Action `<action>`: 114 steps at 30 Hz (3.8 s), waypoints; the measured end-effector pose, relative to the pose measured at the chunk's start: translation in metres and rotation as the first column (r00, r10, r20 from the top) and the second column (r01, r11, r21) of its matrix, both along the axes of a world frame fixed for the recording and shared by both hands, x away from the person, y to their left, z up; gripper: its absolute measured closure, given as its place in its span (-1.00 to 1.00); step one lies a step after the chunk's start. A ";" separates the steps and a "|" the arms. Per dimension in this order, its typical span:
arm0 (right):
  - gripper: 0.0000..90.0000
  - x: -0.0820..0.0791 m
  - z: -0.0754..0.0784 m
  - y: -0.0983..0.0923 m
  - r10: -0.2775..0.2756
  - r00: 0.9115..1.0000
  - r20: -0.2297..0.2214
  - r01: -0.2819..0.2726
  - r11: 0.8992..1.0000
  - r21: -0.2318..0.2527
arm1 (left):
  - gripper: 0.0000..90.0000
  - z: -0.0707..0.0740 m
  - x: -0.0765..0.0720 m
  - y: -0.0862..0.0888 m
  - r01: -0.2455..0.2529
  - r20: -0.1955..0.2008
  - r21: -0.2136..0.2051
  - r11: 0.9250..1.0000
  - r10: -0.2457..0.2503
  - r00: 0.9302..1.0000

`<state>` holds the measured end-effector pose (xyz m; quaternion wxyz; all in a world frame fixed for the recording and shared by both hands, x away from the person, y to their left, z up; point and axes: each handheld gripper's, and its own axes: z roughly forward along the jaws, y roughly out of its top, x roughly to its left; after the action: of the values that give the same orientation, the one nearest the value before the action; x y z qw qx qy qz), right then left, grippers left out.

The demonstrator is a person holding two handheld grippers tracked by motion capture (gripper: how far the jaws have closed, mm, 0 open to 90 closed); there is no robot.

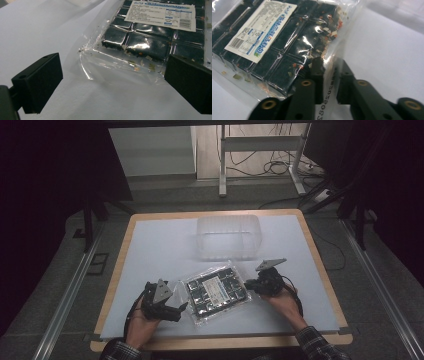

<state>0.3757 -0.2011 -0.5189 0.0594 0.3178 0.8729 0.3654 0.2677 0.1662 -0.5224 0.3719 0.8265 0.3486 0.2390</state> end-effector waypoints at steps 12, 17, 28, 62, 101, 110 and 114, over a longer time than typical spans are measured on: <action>0.96 -0.001 0.011 -0.001 0.001 1.000 0.002 -0.001 1.000 0.031 | -0.97 0.001 -0.001 0.001 -0.004 0.003 0.002 1.000 0.004 1.000; 0.97 -0.002 0.020 -0.003 -0.005 1.000 -0.005 0.005 0.997 0.071 | -0.97 0.001 -0.001 0.000 -0.004 0.009 0.006 1.000 0.004 1.000; 0.97 -0.001 0.057 -0.006 0.013 1.000 0.001 -0.013 0.989 0.146 | -0.97 0.003 -0.002 0.001 -0.014 0.023 -0.007 1.000 0.014 1.000; 0.97 0.000 0.173 0.003 0.135 0.988 0.075 -0.151 0.946 0.286 | -0.97 0.004 -0.001 0.002 -0.015 0.037 -0.010 1.000 0.016 0.999; 0.97 0.048 0.234 0.012 0.021 0.990 0.142 -0.065 0.947 0.314 | -0.98 0.005 -0.001 0.001 -0.001 0.018 -0.031 1.000 0.001 1.000; 0.97 0.070 0.238 0.021 -0.010 0.988 0.153 -0.039 0.949 0.312 | -1.00 0.005 -0.001 0.002 -0.009 0.011 -0.028 1.000 0.010 1.000; 0.97 0.080 0.240 0.023 -0.026 0.986 0.163 -0.026 0.951 0.307 | -1.00 0.005 -0.001 0.002 -0.007 0.011 -0.038 0.999 0.007 1.000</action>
<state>0.4557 -0.1784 -0.2785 0.0811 0.2918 0.7972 0.5222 0.2666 0.1679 -0.5175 0.3884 0.8167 0.3540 0.2382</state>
